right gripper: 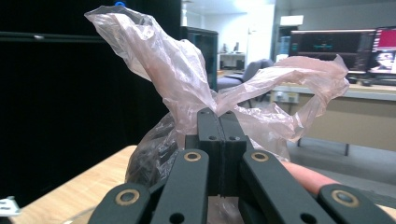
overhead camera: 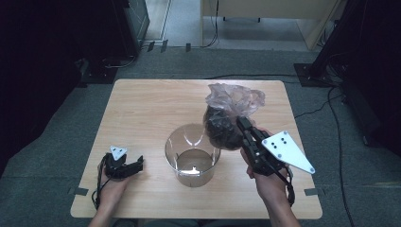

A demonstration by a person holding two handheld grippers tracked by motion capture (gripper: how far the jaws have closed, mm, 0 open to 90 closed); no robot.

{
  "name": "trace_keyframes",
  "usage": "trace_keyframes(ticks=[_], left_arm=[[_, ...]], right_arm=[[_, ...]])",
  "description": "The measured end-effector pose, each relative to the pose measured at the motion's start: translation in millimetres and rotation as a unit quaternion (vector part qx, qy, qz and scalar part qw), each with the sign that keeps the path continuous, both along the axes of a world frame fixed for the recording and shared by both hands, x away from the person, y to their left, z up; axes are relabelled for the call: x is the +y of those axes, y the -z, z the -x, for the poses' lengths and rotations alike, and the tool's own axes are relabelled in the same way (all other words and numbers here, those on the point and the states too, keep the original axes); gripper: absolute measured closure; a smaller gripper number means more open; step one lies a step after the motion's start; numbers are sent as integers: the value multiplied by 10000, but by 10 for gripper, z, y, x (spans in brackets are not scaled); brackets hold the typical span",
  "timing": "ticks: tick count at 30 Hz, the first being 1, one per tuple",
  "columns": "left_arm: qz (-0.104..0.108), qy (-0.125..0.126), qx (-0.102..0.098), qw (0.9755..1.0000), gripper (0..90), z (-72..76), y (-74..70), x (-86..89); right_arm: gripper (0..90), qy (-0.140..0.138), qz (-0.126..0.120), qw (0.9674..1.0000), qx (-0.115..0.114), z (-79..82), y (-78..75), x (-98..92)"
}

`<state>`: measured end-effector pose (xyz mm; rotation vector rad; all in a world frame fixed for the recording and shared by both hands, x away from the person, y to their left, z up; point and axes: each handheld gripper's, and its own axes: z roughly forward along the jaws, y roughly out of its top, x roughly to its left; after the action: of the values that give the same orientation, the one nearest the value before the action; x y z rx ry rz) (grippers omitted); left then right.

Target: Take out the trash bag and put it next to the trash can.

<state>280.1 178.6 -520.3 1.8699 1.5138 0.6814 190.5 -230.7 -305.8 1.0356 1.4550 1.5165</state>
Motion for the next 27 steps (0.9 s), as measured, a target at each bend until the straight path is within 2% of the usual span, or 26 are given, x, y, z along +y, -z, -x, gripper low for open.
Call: trace_keyframes(ticks=[6,13,18,23,27], left_arm=[[5,2,2,10000,179,1,1,0],[9,2,0,10000,179,0,1,0],[8,4,-3,10000,180,0,1,1],[12,10,-4,10000,180,-2,2,0],[11,11,-5,10000,180,-2,2,0]], right_arm=[[900,238,-28,9997,61,-38,84,-136],[900,530,-6,9983,248,-182,301,-224],[900,691,82,9965,466,-364,489,-233],[900,818,204,9939,716,-638,691,-202],[900,736,336,9932,833,-835,839,-147]])
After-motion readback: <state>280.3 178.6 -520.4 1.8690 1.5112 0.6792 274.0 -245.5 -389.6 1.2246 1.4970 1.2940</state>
